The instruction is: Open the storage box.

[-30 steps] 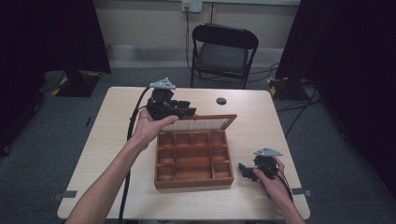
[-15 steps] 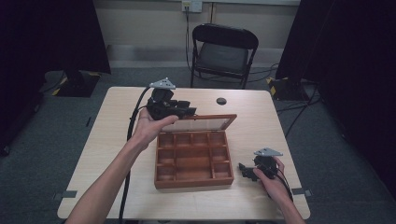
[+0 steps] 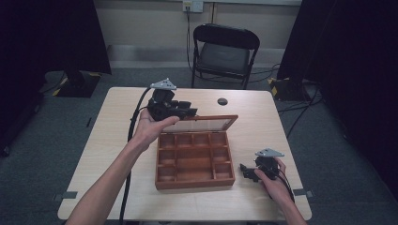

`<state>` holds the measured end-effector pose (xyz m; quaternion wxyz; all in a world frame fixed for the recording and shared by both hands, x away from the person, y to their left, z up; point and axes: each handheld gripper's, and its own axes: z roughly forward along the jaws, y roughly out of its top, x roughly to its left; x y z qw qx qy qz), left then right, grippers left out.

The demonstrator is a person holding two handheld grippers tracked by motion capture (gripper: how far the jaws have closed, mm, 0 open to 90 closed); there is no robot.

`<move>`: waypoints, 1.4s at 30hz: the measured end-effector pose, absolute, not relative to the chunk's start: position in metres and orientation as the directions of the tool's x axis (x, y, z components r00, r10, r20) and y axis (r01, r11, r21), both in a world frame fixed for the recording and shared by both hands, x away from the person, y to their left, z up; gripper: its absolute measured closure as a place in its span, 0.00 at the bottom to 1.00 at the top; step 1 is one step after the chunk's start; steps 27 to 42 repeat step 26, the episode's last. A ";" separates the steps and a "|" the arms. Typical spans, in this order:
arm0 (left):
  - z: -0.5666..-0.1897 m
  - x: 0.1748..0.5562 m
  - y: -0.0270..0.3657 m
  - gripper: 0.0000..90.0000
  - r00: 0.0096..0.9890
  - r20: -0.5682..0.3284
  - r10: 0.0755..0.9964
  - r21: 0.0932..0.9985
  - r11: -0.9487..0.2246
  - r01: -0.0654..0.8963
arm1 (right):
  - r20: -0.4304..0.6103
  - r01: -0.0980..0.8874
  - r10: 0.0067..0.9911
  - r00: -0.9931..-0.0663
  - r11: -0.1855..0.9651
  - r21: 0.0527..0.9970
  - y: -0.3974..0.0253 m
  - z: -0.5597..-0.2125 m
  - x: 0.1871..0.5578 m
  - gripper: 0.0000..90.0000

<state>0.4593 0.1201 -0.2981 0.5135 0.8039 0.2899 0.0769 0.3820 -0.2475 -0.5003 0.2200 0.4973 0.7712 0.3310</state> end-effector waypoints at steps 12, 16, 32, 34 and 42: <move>-0.298 0.460 0.120 0.64 0.821 -0.175 0.544 0.871 -0.304 0.387 | -0.010 0.622 0.913 -0.409 0.286 0.729 -0.247 -0.500 0.382 0.11; -0.299 0.460 0.121 0.63 0.818 -0.185 0.545 0.870 -0.297 0.394 | -0.010 0.622 0.912 -0.409 0.287 0.729 -0.248 -0.500 0.382 0.11; -0.298 0.461 0.121 0.63 0.819 -0.184 0.544 0.870 -0.299 0.393 | -0.010 0.621 0.912 -0.409 0.287 0.729 -0.248 -0.500 0.382 0.11; -0.298 0.461 0.121 0.63 0.819 -0.184 0.544 0.870 -0.299 0.393 | -0.010 0.621 0.912 -0.409 0.287 0.729 -0.248 -0.500 0.382 0.11; -0.298 0.461 0.121 0.63 0.819 -0.184 0.544 0.870 -0.299 0.393 | -0.010 0.621 0.912 -0.409 0.287 0.729 -0.248 -0.500 0.382 0.11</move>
